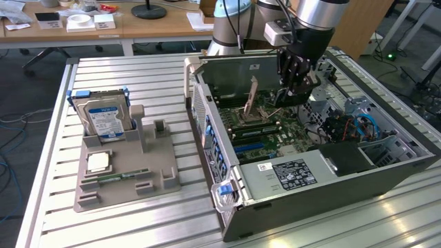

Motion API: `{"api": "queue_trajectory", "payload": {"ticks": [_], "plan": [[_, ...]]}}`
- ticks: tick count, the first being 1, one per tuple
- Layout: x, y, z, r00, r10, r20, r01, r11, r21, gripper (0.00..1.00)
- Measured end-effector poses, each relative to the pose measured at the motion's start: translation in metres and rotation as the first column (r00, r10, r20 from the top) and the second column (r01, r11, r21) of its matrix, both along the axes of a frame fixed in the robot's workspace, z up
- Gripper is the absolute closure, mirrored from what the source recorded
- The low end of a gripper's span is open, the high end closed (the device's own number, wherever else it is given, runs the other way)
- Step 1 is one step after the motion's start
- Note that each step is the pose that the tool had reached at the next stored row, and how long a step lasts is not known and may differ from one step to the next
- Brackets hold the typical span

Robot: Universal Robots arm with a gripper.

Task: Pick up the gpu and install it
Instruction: 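Insert the gpu into the slot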

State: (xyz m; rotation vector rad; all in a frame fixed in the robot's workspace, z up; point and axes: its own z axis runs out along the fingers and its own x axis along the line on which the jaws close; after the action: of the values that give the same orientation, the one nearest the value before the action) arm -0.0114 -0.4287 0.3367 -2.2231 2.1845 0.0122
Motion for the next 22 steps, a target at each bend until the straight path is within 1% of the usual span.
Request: {"api": "queue_trajectory", "payload": {"ticks": [4,10,15,20,22], "plan": [[0.0,0.0,-0.0006,1.0,0.0,0.0001,0.0,1.0,0.0004,0.74],[0.0,0.0,-0.0058,1.0,0.003,0.0001,-0.003,1.0,0.0001,0.74],[0.0,-0.0002,-0.0099,0.9998,0.018,0.0,-0.018,0.9998,0.0,0.74],[0.0,-0.0049,-0.0116,0.9996,0.03,0.0,-0.03,0.9996,0.0,0.74],[-0.001,-0.0061,-0.0127,0.9993,0.037,0.0001,-0.037,0.9993,0.0002,0.74]]}}
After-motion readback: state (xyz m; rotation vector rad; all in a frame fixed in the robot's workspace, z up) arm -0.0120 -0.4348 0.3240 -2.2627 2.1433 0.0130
